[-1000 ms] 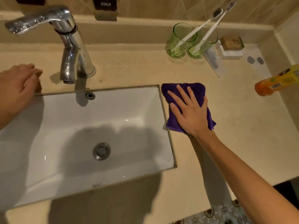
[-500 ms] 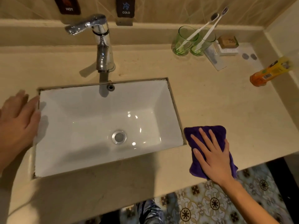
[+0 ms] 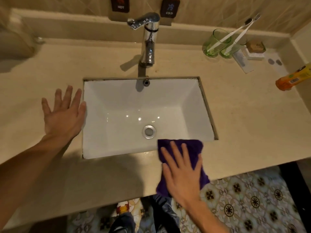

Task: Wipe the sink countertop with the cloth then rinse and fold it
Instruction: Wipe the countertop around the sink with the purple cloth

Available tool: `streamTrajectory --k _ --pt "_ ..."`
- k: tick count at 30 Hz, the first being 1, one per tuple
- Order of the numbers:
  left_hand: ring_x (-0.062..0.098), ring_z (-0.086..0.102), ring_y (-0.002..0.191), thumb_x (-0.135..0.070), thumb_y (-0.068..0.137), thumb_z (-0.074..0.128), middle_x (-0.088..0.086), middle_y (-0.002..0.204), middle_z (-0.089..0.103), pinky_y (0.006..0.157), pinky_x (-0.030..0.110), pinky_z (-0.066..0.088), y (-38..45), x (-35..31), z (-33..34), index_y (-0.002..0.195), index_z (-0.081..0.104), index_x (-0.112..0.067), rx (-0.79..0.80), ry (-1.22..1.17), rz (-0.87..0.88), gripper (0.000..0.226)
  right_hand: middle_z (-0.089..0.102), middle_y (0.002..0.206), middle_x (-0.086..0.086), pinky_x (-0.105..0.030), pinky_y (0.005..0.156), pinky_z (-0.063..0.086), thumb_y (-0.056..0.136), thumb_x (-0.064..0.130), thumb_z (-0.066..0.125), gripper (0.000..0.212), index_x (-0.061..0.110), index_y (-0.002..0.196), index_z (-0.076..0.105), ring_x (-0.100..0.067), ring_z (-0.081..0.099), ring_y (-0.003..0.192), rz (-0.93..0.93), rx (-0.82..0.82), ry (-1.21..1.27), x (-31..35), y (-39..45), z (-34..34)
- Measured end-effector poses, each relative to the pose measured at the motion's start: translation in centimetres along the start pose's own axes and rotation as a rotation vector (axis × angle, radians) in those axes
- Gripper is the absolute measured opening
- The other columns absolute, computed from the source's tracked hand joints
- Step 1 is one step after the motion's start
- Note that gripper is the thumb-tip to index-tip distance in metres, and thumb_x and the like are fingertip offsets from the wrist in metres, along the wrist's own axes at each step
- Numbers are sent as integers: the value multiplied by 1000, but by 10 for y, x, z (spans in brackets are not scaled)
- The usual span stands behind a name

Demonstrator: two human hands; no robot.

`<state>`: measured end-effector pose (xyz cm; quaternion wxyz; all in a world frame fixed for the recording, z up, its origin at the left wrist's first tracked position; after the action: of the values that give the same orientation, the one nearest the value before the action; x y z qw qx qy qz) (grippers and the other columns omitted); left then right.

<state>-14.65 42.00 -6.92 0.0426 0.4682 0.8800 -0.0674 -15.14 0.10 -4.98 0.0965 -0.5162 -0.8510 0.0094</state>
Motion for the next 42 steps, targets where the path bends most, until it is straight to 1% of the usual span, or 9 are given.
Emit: streamTrajectory --k 3,7,14,19,25,29,34,38,42 --pt "26 1 163 -49 110 14 -6 176 4 125 62 -3 -3 -4 -2 167 11 -33 35 5 -6 59 23 168 7 -78 108 20 94 52 52 65 47 155 30 -30 16 156 -140 31 -41 102 -2 14" --pt "22 -1 163 -47 110 15 -8 176 2 126 60 -3 -4 -1 -3 167 8 -36 52 -2 -16 58 28 165 13 -76 112 9 100 53 45 48 50 148 41 -26 16 156 -262 26 108 204 -5 21" --pt "20 2 163 -45 111 19 -11 176 5 126 58 0 -2 0 -3 166 12 -39 48 -8 -25 56 27 165 17 -64 118 5 103 59 35 43 53 145 42 -18 15 156 -287 42 153 200 -2 24" --pt "23 4 162 -45 111 16 -8 176 6 126 57 1 -2 0 -6 166 13 -37 52 0 -14 56 28 164 16 -67 118 16 101 61 41 46 53 146 43 -17 17 156 -244 19 177 134 3 11" --pt "26 9 161 -52 106 7 -5 176 11 125 59 4 -3 0 -7 165 15 -37 56 -4 21 62 22 167 12 -64 119 18 102 61 32 51 51 152 33 -19 15 156 -106 38 20 -32 2 -15" --pt "19 7 161 -56 105 7 -6 175 14 122 36 -17 1 4 -2 165 18 -38 32 -38 24 64 20 168 12 -58 123 12 104 63 19 53 50 154 28 -15 9 157 64 64 3 -139 15 -31" --pt "22 1 162 -58 106 5 -2 176 11 115 31 -33 1 5 -1 165 22 -29 49 -72 49 68 14 169 11 -52 124 8 104 61 14 54 48 156 22 -10 3 157 140 50 -4 -193 56 -42" --pt "18 -3 162 -56 106 15 -15 175 2 127 54 -12 4 4 2 161 12 -54 91 -168 -8 55 16 169 10 -55 123 9 105 59 17 56 43 158 22 -11 4 157 130 31 -7 -207 87 -49" --pt "31 0 162 -63 104 3 -6 177 5 125 71 6 12 21 29 165 18 -35 209 -108 73 69 16 169 11 -57 123 5 103 60 16 58 41 158 22 -11 5 156 178 9 18 -219 141 -59"
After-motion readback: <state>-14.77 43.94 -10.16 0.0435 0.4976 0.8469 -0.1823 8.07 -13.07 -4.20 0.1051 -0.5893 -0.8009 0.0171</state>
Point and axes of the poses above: each hand's wrist, its own y-axis towards the middle knuckle, its own z-axis out of the palm, x = y × z, the point moved 7 cm from there along y, towards the middle knuckle
